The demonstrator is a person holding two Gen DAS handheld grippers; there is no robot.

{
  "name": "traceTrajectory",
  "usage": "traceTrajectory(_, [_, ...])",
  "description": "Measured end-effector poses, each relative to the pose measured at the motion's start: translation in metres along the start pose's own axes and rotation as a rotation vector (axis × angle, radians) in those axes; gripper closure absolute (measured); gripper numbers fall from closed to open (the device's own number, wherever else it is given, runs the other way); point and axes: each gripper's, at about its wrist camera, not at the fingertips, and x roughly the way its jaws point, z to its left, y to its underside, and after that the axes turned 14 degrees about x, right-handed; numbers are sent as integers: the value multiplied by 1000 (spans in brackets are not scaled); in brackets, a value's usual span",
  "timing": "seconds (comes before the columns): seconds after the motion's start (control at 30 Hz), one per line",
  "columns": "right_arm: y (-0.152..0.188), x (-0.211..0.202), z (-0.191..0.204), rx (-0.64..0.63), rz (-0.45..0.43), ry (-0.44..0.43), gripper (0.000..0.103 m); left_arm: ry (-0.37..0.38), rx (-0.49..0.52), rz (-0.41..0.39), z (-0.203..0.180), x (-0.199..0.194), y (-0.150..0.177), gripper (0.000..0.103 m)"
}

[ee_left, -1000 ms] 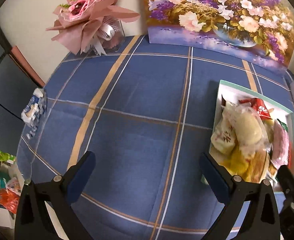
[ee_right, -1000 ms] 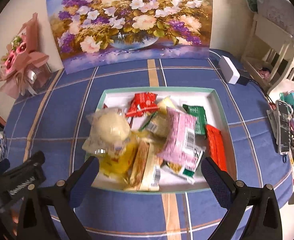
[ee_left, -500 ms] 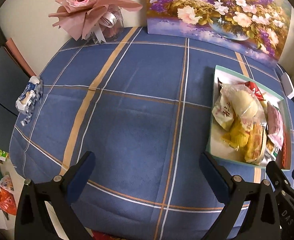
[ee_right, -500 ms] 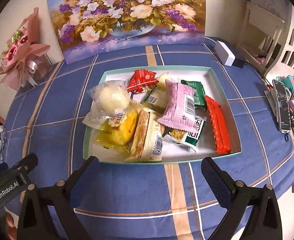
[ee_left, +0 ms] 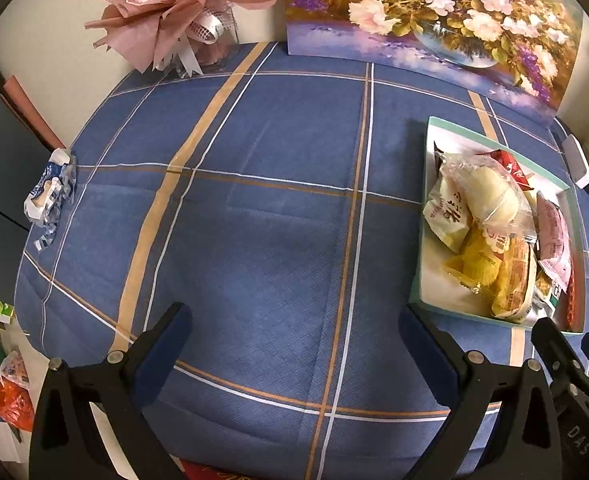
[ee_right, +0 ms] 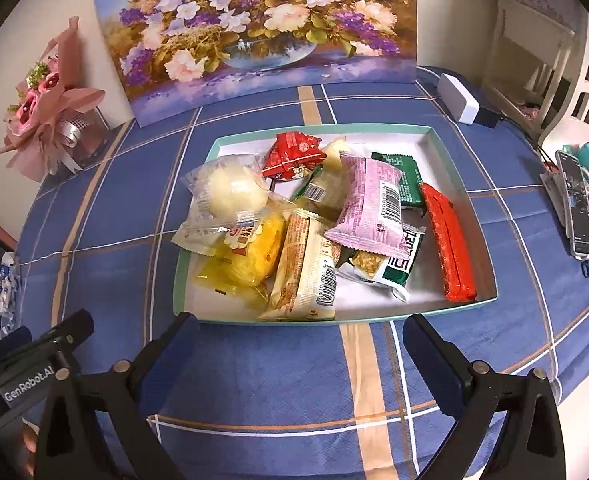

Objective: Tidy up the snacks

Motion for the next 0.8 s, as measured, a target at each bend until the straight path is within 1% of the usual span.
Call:
traceTrajectory(0.33, [0,5,4,-24,27,-10,0,6,-5,16,2,4,-1,1])
traceTrajectory(0.8, [1,7,6,-29,38,-14,0,8,-2,16,1,4,-1,1])
